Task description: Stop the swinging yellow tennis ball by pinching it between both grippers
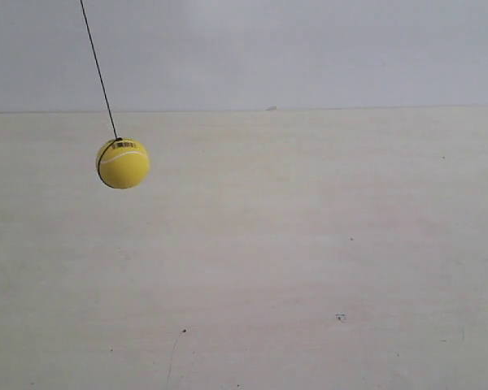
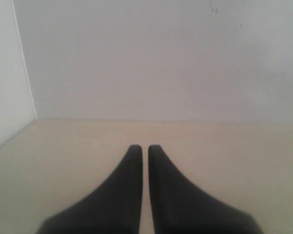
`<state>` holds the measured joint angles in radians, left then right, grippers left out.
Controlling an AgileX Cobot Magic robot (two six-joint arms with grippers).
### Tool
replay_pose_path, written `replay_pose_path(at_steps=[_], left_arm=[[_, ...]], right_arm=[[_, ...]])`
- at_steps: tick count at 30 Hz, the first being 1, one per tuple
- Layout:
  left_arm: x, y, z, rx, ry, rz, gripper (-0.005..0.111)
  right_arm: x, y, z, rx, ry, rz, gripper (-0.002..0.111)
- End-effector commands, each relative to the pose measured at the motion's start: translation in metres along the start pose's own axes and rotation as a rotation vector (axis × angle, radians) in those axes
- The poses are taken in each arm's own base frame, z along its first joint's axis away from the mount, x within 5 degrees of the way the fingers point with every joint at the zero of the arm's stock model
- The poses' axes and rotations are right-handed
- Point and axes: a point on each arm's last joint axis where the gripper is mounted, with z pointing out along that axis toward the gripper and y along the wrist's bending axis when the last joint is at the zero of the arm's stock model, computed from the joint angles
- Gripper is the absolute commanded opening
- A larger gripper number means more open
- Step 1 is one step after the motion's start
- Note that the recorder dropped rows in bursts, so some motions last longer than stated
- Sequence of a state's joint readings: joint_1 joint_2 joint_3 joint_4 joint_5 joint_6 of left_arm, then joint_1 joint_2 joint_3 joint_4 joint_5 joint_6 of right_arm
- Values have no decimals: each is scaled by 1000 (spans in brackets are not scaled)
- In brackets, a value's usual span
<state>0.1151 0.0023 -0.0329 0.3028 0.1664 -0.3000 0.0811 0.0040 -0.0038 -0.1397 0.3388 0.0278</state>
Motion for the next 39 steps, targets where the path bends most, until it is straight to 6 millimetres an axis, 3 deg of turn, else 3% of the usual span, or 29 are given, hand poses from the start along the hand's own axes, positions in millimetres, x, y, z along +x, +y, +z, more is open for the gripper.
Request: replay_pose_path(at_steps=[1,11,39], left_arm=[[15,-2,1,30,105,72,5],[24,-2,0,29,177,67,5],[23,-2,0,30,165,66,5]], right_arm=[[1,0,0,1,-5,-2,0],[1,0,0,1,-5,-2,0],[1,0,0,1,-5,-2,0]])
